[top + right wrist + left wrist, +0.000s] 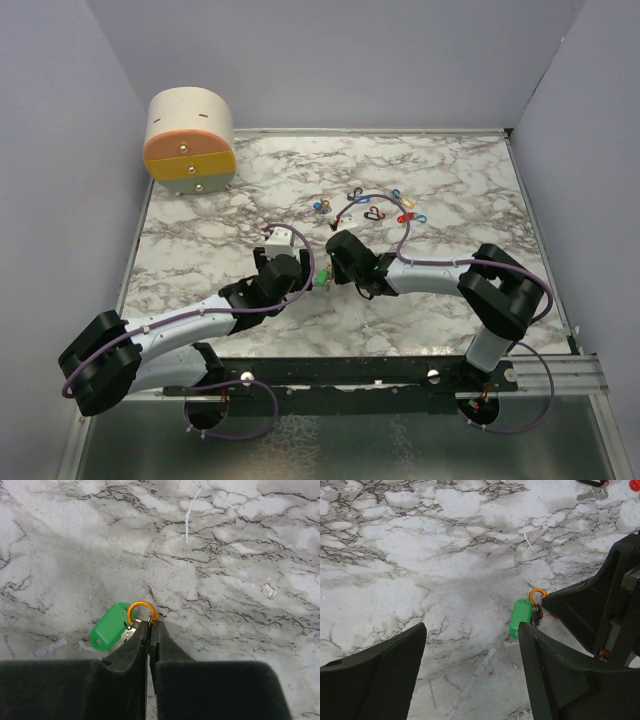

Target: Put the keys on the keyring

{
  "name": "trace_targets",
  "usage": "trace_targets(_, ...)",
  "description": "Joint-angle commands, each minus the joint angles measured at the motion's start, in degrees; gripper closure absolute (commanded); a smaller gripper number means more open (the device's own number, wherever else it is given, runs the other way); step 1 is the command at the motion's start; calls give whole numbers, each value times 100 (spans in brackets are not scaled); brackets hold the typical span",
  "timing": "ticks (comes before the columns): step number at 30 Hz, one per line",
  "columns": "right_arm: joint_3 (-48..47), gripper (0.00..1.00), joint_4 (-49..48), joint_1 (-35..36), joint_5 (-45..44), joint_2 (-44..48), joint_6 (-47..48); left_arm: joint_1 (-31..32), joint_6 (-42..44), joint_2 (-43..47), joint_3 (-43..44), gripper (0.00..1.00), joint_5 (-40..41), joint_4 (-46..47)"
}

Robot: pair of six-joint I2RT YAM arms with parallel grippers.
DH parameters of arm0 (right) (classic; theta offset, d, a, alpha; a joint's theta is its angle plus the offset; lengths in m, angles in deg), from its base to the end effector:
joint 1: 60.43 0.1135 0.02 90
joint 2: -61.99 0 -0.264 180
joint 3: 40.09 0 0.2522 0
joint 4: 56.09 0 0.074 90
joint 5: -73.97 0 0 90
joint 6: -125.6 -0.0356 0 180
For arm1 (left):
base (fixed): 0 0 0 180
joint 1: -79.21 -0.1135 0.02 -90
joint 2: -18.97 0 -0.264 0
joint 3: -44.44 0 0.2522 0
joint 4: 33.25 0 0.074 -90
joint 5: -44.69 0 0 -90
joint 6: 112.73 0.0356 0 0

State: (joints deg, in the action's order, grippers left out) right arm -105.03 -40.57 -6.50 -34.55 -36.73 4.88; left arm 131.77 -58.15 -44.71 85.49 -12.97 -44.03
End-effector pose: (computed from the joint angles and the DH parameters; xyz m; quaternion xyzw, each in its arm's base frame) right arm 0.2093 0.2681 0.1525 -0.1313 0.9177 0.1196 0.3553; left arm 0.1505 -0.1652 0.1958 -0.0045 0.8559 -0.1398 0.4979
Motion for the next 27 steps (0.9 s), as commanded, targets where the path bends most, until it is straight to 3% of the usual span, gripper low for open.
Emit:
trace_targets(1, -54, 99, -96, 38, 58, -62, -152, -26, -9, 140, -48, 23, -105, 88)
trace_targets(27, 99, 99, -158, 56, 240, -17, -263, -37, -26, 155, -83, 23, -122, 105)
